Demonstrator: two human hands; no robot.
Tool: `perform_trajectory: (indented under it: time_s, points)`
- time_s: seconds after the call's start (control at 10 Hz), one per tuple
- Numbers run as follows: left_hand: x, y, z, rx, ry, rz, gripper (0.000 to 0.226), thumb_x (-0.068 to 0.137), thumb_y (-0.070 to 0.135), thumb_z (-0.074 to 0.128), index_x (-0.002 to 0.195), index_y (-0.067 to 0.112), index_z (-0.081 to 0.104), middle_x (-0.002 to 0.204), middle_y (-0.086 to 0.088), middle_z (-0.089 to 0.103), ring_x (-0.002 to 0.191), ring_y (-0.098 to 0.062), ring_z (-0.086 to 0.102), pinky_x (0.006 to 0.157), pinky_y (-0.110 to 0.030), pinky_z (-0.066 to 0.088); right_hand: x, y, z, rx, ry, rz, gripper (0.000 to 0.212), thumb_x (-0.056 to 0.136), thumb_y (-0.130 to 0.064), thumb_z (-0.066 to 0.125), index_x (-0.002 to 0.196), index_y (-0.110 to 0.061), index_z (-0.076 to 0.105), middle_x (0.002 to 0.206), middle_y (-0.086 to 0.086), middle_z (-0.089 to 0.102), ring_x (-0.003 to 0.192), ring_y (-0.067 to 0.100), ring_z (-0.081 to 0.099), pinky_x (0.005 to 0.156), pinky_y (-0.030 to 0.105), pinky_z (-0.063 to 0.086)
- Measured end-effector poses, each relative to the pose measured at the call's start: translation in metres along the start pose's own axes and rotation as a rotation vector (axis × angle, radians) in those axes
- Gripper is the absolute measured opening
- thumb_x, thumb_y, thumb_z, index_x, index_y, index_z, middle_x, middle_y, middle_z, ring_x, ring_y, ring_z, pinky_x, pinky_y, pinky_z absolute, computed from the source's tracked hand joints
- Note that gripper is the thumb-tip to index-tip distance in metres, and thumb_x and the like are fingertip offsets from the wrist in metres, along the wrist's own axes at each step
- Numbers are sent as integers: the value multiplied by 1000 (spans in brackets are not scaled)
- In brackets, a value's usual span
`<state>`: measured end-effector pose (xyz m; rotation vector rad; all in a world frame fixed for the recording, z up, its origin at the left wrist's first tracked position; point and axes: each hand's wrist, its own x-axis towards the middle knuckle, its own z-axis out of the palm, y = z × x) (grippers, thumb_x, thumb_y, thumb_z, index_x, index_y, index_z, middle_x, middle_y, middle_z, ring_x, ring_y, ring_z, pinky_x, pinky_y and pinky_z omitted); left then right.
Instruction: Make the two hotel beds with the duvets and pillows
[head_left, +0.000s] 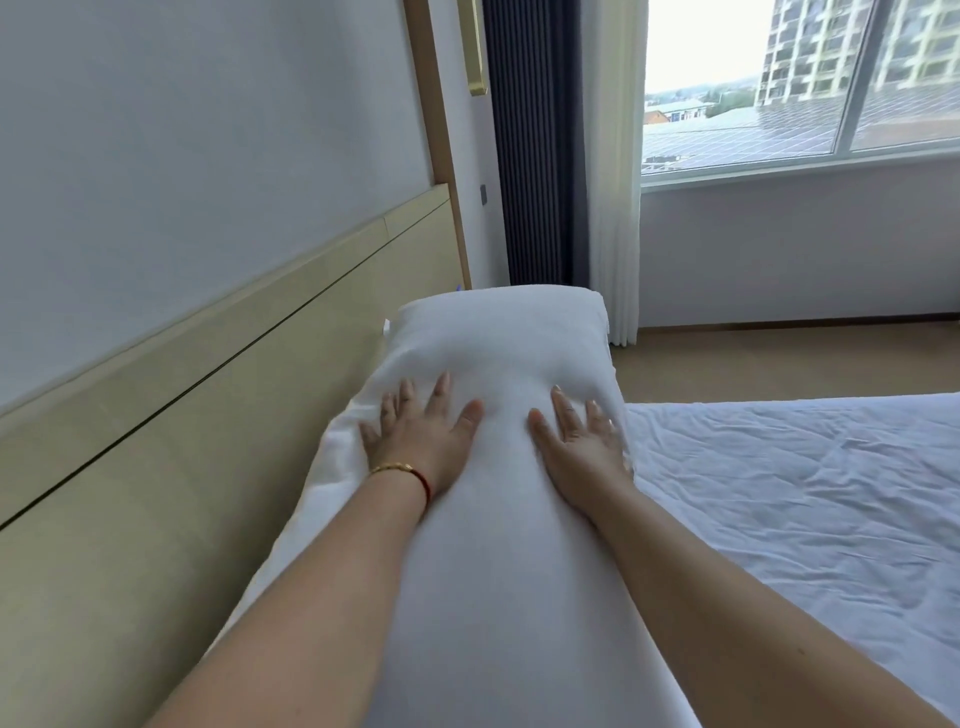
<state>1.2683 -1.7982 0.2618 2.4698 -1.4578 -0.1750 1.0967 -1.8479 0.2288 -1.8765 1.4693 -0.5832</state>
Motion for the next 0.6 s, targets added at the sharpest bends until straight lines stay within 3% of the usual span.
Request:
perform_trajectory:
  time_s: [0.2,0.4,0.5,0.6]
  points:
    - [-8,-18,40,73,-80,-81,70,89,73,11,149,47,-14,162,0,-15,149,-22,-10,118,-54,-3,15,20,21,-166,-143,24,68,85,-76,20,146,-53,2,161,-4,-5,148,24,-2,116,55,6]
    - [-12,0,19,110,-84,-80,71,91,71,13,152,40,-6,162,-4,-13,148,-29,-16,115,-56,-9,18,20,13,-101,-179,62,70,83,-77,21,146,-51,5,161,-1,-1,148,25,-1,117,51,6]
    - [-26,16,16,129,-25,-37,72,92,69,14,154,34,-3,162,-5,-15,147,-27,-19,117,-55,-11,4,12,-8,-22,-165,5,66,90,-67,22,150,-39,17,159,-3,14,147,21,7,118,43,8]
    - [-30,26,15,98,-8,-2,72,94,67,15,154,32,-1,163,-3,-10,149,-24,-13,118,-55,-7,-19,6,-41,247,20,-67,55,101,-47,29,130,-7,53,133,9,55,127,27,45,105,38,32]
